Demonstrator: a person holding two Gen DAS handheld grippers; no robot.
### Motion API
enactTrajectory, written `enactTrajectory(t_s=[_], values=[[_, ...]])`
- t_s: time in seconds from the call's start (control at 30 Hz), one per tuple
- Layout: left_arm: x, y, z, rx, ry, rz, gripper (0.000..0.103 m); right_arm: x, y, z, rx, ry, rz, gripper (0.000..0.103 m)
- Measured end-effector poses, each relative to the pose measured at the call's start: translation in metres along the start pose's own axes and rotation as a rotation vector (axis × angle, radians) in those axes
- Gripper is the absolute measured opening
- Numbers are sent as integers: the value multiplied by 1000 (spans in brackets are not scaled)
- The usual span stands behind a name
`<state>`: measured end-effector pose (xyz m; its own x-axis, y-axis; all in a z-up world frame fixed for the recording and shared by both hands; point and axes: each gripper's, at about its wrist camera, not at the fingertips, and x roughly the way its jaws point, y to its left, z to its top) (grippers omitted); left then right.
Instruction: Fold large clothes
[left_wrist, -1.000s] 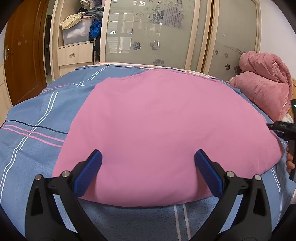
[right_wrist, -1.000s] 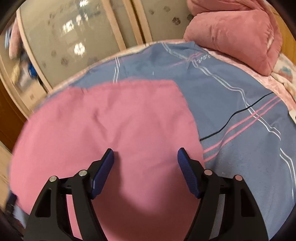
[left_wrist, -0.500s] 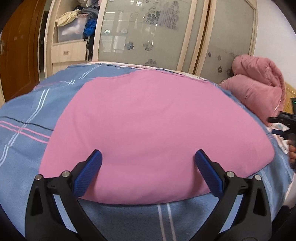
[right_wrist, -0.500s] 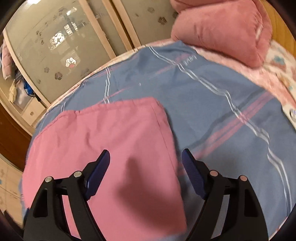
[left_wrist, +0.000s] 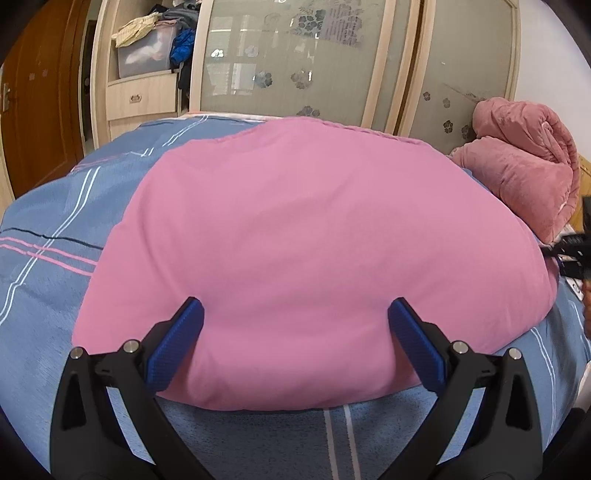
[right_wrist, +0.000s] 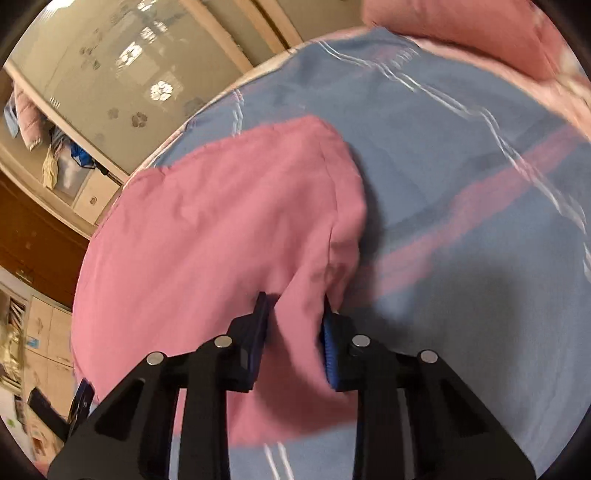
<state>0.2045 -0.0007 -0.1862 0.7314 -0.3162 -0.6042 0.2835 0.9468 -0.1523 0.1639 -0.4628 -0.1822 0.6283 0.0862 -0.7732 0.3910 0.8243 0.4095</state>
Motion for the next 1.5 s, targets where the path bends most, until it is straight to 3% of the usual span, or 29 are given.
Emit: enactTrajectory(t_s=[0.13, 0.23, 0.3, 0.33, 0.37, 0.4, 0.5, 0.6, 0.7, 0.83, 0.87, 0.93, 1.0, 1.03, 1.1, 1.17, 1.23, 1.33, 1.43, 1.5], values=[[1, 4, 1, -21, 7, -18, 101, 29, 18, 16, -87, 31, -131, 28], [-3, 5, 2, -30, -10, -25, 101, 20, 15, 16, -113, 8, -166, 32], [-12, 7, 3, -43, -48, -28, 101, -1, 12, 14, -87, -78, -258, 47], [-19, 9, 5, -52, -74, -39, 101, -16, 14, 12, -79, -166, -319, 64], [-22, 10, 6, -58, -84, -47, 101, -28, 18, 11, -83, -233, -340, 72], [-23, 11, 7, -66, -90, -49, 101, -36, 27, 9, -109, -280, -322, 72], [-13, 17, 8, -88, -43, -27, 101, -29, 68, 6, -226, -228, -170, 71], [-5, 12, 7, -53, -14, 14, 101, 2, 134, -4, -402, -142, -96, 71], [-1, 7, 5, -21, 5, 45, 101, 50, 195, -10, -536, -73, -110, 71], [3, 12, 7, -31, 17, 22, 101, 114, 228, 15, -562, -51, -241, 78], [3, 13, 7, -31, 18, 19, 101, 127, 225, 26, -528, -26, -257, 85], [3, 13, 8, -23, 13, 24, 101, 135, 215, 47, -412, 11, -235, 87], [-8, 13, 9, -26, -40, 40, 101, 117, 215, 52, -361, -44, -190, 78], [-15, 12, 9, -19, -70, 46, 101, 101, 220, 45, -365, -90, -145, 71], [-28, 10, 12, 2, -125, 49, 101, 65, 229, 18, -414, -151, -15, 71], [-22, 19, 14, -30, -96, 50, 101, 54, 231, -9, -462, -101, 13, 71], [-1, 32, 11, -79, 6, 67, 101, 53, 218, -25, -501, -84, -44, 71], [3, 42, 13, -97, 25, 122, 101, 38, 163, -29, -469, -136, -164, 73], [-1, 62, 14, -175, 33, 161, 101, 9, 60, -2, -184, -175, -403, 78], [-12, 72, 14, -235, -10, 141, 101, -11, 18, 1, -51, -162, -377, 76]])
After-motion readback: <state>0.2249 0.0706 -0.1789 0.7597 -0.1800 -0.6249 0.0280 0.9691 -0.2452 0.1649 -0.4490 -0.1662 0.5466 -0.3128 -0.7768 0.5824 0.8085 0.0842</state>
